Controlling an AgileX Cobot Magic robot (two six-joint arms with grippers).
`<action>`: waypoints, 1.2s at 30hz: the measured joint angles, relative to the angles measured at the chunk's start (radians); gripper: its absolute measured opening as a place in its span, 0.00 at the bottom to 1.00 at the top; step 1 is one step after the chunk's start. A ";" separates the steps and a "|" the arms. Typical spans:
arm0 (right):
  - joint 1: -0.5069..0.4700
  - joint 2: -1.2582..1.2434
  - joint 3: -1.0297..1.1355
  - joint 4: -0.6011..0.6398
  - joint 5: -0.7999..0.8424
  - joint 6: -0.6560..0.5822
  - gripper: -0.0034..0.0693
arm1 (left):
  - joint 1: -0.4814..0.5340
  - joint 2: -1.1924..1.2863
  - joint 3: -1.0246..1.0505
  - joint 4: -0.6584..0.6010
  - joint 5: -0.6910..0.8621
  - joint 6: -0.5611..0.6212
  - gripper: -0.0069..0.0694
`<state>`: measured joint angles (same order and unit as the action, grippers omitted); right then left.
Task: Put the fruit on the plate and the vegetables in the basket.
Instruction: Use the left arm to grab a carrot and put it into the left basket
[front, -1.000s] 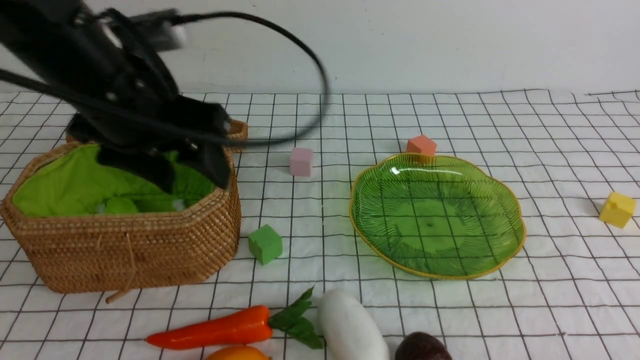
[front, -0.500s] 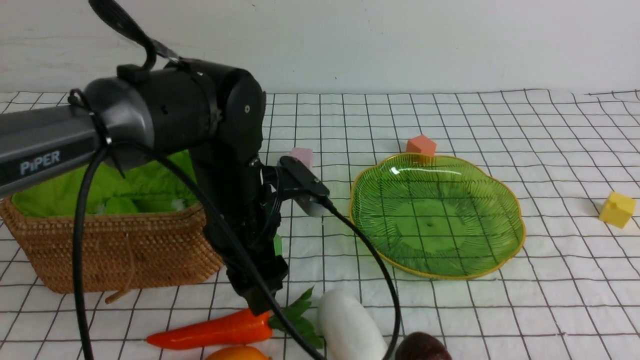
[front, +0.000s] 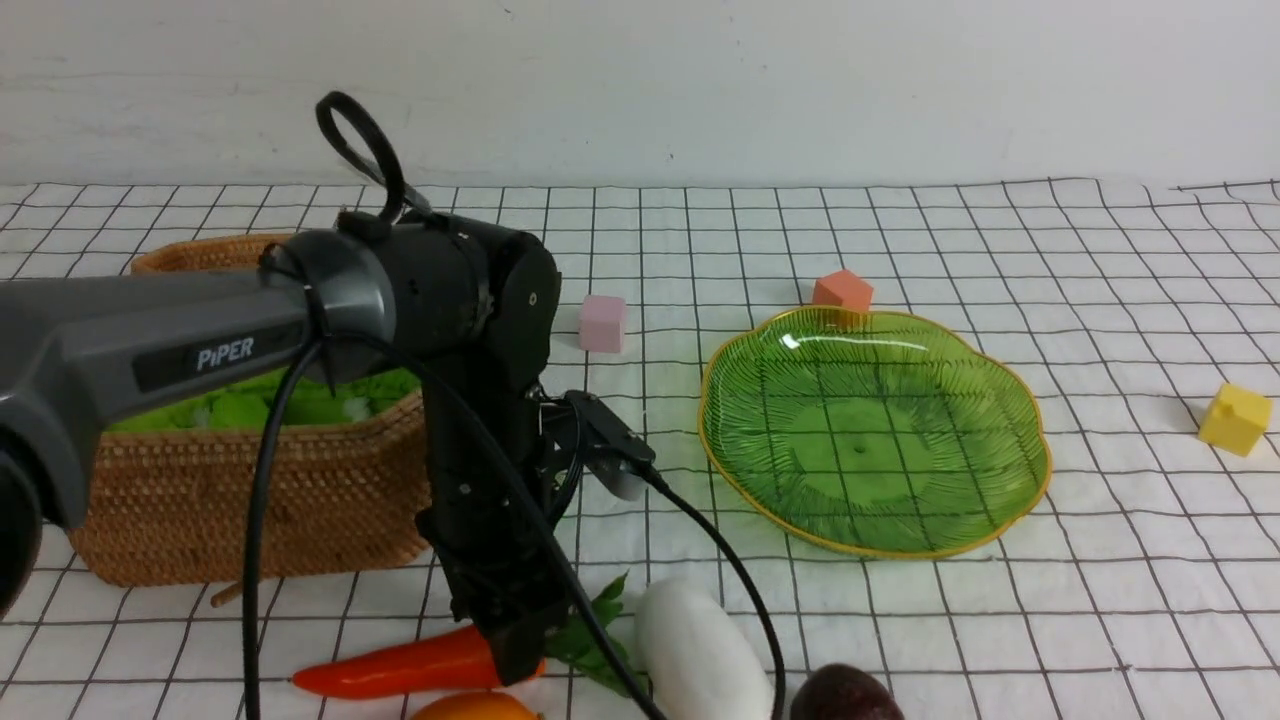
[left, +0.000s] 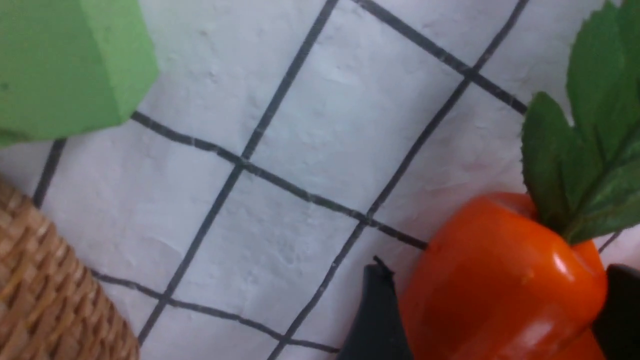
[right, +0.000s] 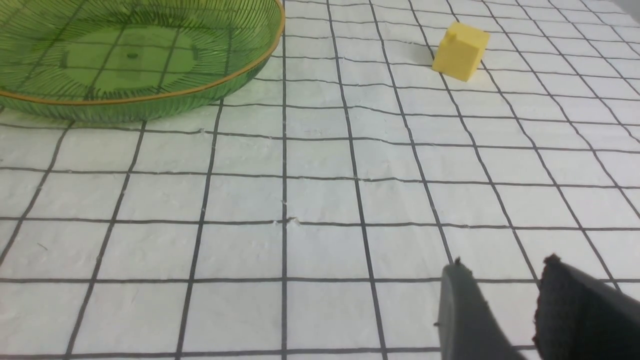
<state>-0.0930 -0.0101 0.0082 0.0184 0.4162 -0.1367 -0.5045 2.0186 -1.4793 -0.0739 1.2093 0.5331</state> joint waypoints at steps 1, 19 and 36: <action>0.000 0.000 0.000 0.000 0.000 0.000 0.38 | 0.000 0.003 0.000 -0.002 0.000 0.000 0.77; 0.000 0.000 0.000 0.000 0.000 0.000 0.38 | -0.001 -0.200 0.003 0.021 -0.002 -0.040 0.57; 0.000 0.000 0.000 0.000 0.000 0.000 0.38 | 0.252 -0.413 0.003 0.372 -0.252 0.012 0.57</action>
<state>-0.0930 -0.0101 0.0082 0.0184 0.4162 -0.1367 -0.2525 1.6059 -1.4764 0.2976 0.9574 0.5456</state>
